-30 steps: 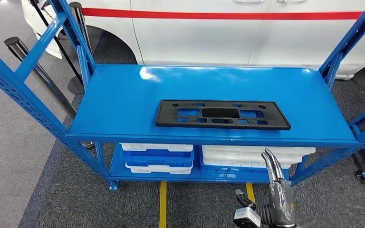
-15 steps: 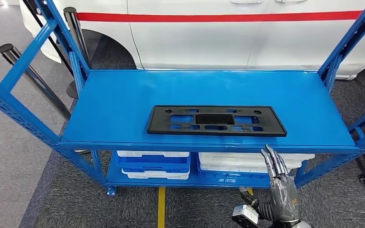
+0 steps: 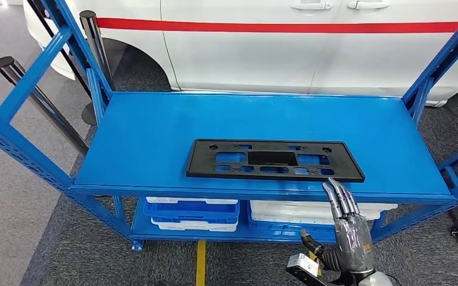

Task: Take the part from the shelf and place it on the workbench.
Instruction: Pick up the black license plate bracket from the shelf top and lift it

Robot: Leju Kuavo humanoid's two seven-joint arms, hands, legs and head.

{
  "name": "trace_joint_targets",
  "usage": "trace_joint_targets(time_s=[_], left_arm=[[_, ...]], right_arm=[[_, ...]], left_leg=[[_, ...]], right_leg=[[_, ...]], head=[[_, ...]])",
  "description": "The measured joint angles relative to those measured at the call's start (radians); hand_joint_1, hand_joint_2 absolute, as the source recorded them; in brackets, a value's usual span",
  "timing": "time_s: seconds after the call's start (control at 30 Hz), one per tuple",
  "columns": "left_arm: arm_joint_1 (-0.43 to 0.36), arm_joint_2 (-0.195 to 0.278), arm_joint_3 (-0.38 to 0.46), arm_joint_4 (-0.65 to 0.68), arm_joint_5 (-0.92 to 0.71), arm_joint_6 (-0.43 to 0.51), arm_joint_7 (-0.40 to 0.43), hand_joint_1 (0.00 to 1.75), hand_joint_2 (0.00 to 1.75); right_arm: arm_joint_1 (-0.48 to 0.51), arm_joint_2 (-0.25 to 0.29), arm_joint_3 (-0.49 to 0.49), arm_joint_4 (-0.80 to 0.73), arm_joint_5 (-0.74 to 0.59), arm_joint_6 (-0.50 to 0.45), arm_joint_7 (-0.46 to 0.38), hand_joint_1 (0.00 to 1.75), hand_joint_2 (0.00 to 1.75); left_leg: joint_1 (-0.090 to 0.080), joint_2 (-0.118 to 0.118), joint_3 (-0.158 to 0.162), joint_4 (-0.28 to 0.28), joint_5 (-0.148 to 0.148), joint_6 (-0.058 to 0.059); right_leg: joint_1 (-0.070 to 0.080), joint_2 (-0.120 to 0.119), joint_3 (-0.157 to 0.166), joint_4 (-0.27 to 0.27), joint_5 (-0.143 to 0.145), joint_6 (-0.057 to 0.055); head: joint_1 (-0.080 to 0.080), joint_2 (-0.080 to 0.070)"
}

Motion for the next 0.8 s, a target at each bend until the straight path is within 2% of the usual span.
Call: trace_joint_targets(time_s=[0.07, 0.13, 0.17, 0.2, 0.23, 0.27, 0.3, 0.33, 0.37, 0.43, 0.53, 0.6, 0.67, 0.7, 0.73, 0.77, 0.8], left_arm=[[-0.001, 0.000, 0.000, 0.000, 0.000, 0.000, 0.000, 0.00, 0.00], [-0.002, -0.001, 0.000, 0.000, 0.000, 0.000, 0.001, 0.00, 0.00], [-0.002, -0.001, 0.000, 0.000, -0.001, 0.000, 0.001, 0.00, 0.00], [-0.001, -0.002, 0.000, 0.000, -0.001, 0.000, 0.002, 0.00, 0.00], [-0.001, -0.002, 0.000, 0.000, -0.002, 0.000, 0.002, 0.00, 0.00], [-0.001, -0.002, 0.000, 0.000, -0.003, 0.000, 0.002, 0.00, 0.00], [-0.001, -0.002, 0.000, 0.000, -0.003, 0.000, 0.003, 0.00, 0.00], [-0.002, -0.002, 0.000, 0.000, -0.004, 0.000, 0.003, 0.00, 0.00], [-0.002, -0.002, 0.000, 0.000, -0.005, 0.000, 0.004, 0.00, 0.00], [-0.003, -0.002, 0.000, 0.000, -0.006, 0.000, 0.005, 0.00, 0.00], [-0.006, -0.002, 0.000, 0.000, -0.009, 0.000, 0.007, 0.00, 0.00], [-0.007, -0.002, 0.000, 0.000, -0.011, 0.000, 0.008, 0.00, 0.00], [-0.006, -0.002, 0.000, 0.000, -0.012, 0.000, 0.008, 0.00, 0.00], [-0.005, -0.002, 0.000, 0.000, -0.013, 0.001, 0.009, 0.00, 0.00], [-0.004, -0.002, 0.000, 0.000, -0.013, 0.004, 0.011, 0.00, 0.00], [-0.004, -0.002, 0.000, 0.000, -0.015, 0.012, 0.014, 0.00, 0.00], [-0.004, -0.002, 0.000, 0.000, -0.017, 0.023, 0.018, 0.00, 0.00]], right_arm=[[-0.003, -0.004, 0.002, 0.001, 0.001, -0.001, 0.000, 0.00, 1.75], [-0.004, -0.008, 0.003, 0.003, 0.002, -0.001, 0.002, 0.00, 1.75], [-0.004, -0.010, 0.003, 0.005, 0.004, -0.001, 0.004, 0.00, 1.75], [-0.003, -0.012, 0.004, 0.007, 0.007, -0.001, 0.007, 0.00, 1.75], [-0.004, -0.014, 0.004, 0.009, 0.011, -0.001, 0.009, 0.00, 1.75], [-0.004, -0.017, 0.005, 0.010, 0.015, 0.000, 0.012, 0.00, 1.75], [-0.006, -0.020, 0.005, 0.011, 0.019, 0.000, 0.014, 0.00, 1.75], [-0.008, -0.022, 0.006, 0.012, 0.023, 0.002, 0.018, 0.00, 1.75], [-0.010, -0.025, 0.006, 0.014, 0.028, 0.004, 0.022, 0.00, 1.75], [-0.013, -0.030, 0.007, 0.019, 0.039, 0.011, 0.029, 0.00, 1.75], [-0.017, -0.038, 0.007, 0.023, 0.053, 0.022, 0.039, 0.00, 1.75], [-0.021, -0.043, 0.007, 0.027, 0.060, 0.030, 0.044, 0.00, 1.75], [-0.023, -0.048, 0.008, 0.034, 0.065, 0.037, 0.049, 0.00, 1.75], [-0.023, -0.050, 0.009, 0.037, 0.067, 0.040, 0.051, 0.00, 1.75], [-0.023, -0.051, 0.010, 0.041, 0.068, 0.044, 0.053, 0.00, 1.75], [-0.023, -0.054, 0.011, 0.044, 0.070, 0.048, 0.056, 0.00, 1.75], [-0.023, -0.056, 0.012, 0.047, 0.072, 0.051, 0.059, 0.00, 1.75]], left_leg=[[0.006, 0.001, 0.015, -0.016, 0.002, 0.011], [0.005, 0.002, 0.023, -0.020, -0.003, 0.018], [0.005, 0.002, 0.026, -0.019, -0.007, 0.019], [0.005, 0.002, 0.031, -0.019, -0.011, 0.018], [0.005, 0.001, 0.036, -0.018, -0.016, 0.017], [0.006, 0.000, 0.044, -0.016, -0.023, 0.015], [0.006, -0.001, 0.049, -0.013, -0.031, 0.010], [0.004, -0.002, 0.053, -0.008, -0.039, 0.004], [0.003, -0.002, 0.054, -0.005, -0.046, -0.002], [-0.001, -0.002, 0.056, -0.003, -0.053, -0.013], [0.001, 0.000, 0.055, 0.016, -0.073, -0.027], [0.005, 0.000, 0.009, 0.109, -0.117, -0.034], [0.007, 0.000, -0.067, 0.239, -0.160, -0.039], [0.007, 0.000, -0.094, 0.274, -0.160, -0.039], [0.007, 0.000, -0.104, 0.275, -0.140, -0.039], [0.007, 0.000, -0.094, 0.235, -0.102, -0.037], [0.007, 0.000, -0.072, 0.169, -0.057, -0.032]], right_leg=[[0.000, -0.001, -0.025, 0.058, -0.033, 0.008], [-0.003, -0.001, -0.095, 0.182, -0.083, 0.014], [-0.004, -0.001, -0.131, 0.236, -0.095, 0.017], [-0.006, -0.001, -0.154, 0.261, -0.088, 0.020], [-0.009, -0.001, -0.159, 0.250, -0.062, 0.022], [-0.012, -0.001, -0.145, 0.202, -0.019, 0.024], [-0.014, -0.002, -0.121, 0.138, 0.022, 0.024], [-0.014, -0.002, -0.096, 0.078, 0.050, 0.023], [-0.013, -0.002, -0.079, 0.037, 0.064, 0.020], [-0.009, 0.001, -0.071, 0.016, 0.058, 0.011], [-0.013, 0.002, -0.062, 0.009, 0.054, -0.008], [-0.014, -0.001, -0.052, 0.004, 0.049, -0.020], [-0.012, -0.003, -0.046, 0.004, 0.043, -0.026], [-0.011, -0.002, -0.042, 0.004, 0.040, -0.028], [-0.010, -0.001, -0.037, 0.004, 0.037, -0.027], [-0.010, 0.000, -0.030, 0.004, 0.032, -0.025], [-0.010, 0.001, -0.024, 0.004, 0.028, -0.023]], head=[[0.001, 0.000], [0.001, 0.000], [0.001, 0.000], [0.001, 0.000], [0.001, 0.000], [0.001, 0.000], [0.001, 0.000], [0.002, 0.000], [0.001, 0.000], [0.001, 0.000], [0.000, 0.000], [-0.001, 0.000], [-0.001, 0.000], [-0.001, 0.000], [-0.001, 0.000], [-0.001, 0.000], [-0.001, 0.000]])
